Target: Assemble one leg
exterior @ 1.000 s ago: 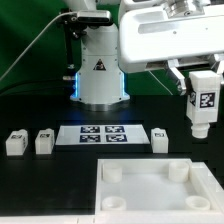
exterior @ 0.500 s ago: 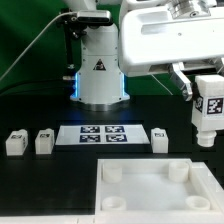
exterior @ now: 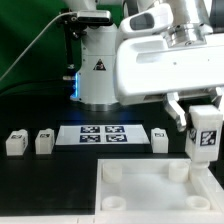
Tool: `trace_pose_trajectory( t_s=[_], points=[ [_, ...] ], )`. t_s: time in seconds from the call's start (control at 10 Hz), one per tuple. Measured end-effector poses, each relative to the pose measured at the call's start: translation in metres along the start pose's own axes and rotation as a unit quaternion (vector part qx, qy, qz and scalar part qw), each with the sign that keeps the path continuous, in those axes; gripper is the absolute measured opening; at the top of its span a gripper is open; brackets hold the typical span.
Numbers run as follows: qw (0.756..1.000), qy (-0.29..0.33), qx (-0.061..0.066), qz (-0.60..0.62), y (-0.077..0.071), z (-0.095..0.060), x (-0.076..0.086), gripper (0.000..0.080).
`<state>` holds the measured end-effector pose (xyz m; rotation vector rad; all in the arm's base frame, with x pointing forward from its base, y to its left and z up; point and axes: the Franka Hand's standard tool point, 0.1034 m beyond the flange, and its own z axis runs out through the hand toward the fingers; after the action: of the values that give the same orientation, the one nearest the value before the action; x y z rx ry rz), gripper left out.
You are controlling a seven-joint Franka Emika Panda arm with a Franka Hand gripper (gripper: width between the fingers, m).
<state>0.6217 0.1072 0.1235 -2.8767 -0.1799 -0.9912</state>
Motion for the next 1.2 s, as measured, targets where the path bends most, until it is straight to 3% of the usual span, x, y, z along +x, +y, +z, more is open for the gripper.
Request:
trace_pose_trajectory(
  t_s=[0.4, 1.2],
  points=[
    [1.000, -0.022, 0.003, 0.003, -0.001, 0.022, -0.021, 0.0291],
    [1.000, -0.011, 0.004, -0.001, -0.006, 0.032, -0.034, 0.0292]
  ],
)
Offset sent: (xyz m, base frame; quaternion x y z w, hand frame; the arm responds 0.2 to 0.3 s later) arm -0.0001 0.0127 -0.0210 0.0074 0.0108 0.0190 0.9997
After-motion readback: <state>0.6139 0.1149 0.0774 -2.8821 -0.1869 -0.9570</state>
